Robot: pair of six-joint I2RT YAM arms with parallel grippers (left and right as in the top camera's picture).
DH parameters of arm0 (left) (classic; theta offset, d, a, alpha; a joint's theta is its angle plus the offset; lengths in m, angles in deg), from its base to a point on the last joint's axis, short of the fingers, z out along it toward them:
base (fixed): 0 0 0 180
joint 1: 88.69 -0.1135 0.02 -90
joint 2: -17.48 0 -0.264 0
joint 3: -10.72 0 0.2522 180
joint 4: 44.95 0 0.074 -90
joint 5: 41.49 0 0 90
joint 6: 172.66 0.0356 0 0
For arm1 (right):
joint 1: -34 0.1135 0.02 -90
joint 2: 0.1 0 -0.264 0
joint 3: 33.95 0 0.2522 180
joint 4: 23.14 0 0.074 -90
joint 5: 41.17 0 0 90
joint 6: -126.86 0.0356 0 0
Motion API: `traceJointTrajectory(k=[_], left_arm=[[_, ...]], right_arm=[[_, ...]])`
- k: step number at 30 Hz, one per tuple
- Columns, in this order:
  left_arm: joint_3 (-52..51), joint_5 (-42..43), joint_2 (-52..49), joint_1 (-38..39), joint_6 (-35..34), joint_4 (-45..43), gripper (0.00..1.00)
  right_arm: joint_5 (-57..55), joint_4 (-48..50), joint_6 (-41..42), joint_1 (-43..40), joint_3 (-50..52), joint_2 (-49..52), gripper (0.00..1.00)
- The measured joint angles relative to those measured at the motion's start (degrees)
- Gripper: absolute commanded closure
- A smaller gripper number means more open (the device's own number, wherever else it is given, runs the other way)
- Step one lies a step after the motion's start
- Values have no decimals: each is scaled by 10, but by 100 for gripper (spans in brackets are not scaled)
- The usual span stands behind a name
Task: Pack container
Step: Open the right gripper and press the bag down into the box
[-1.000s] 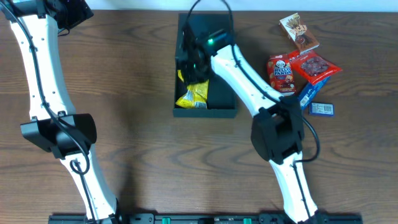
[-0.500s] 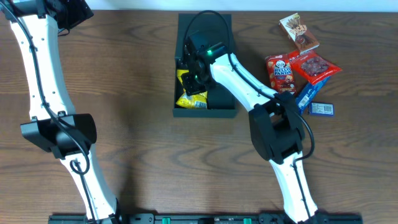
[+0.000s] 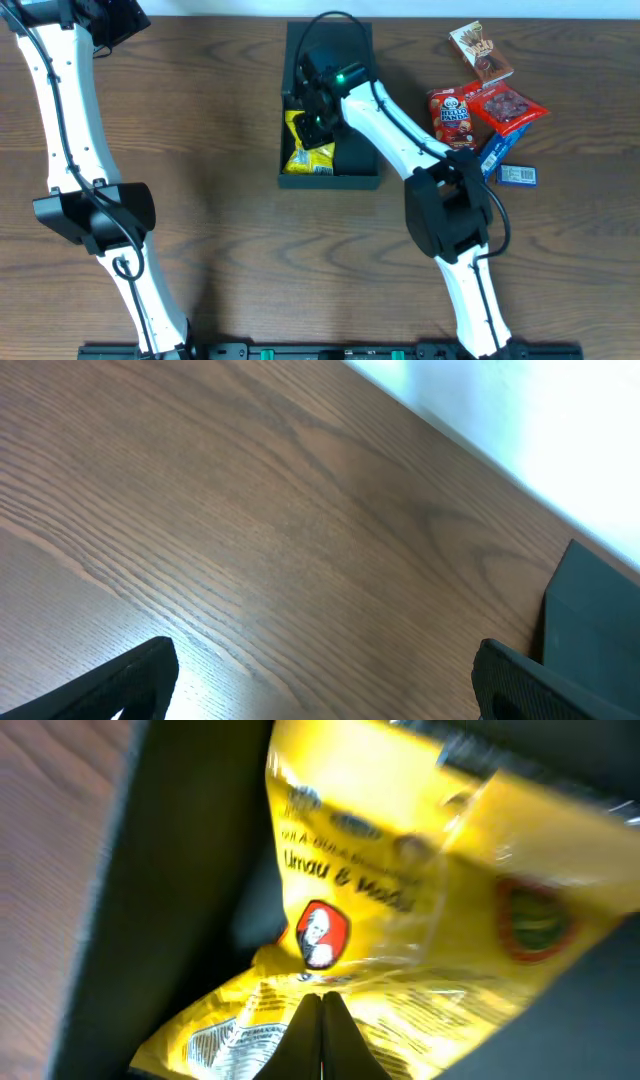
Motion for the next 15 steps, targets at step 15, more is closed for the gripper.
traceJointTrajectory(k=[15], left_arm=[[0, 0, 0, 0, 0, 0, 5]], right_arm=[[-104, -55, 0, -36, 28, -22, 98]])
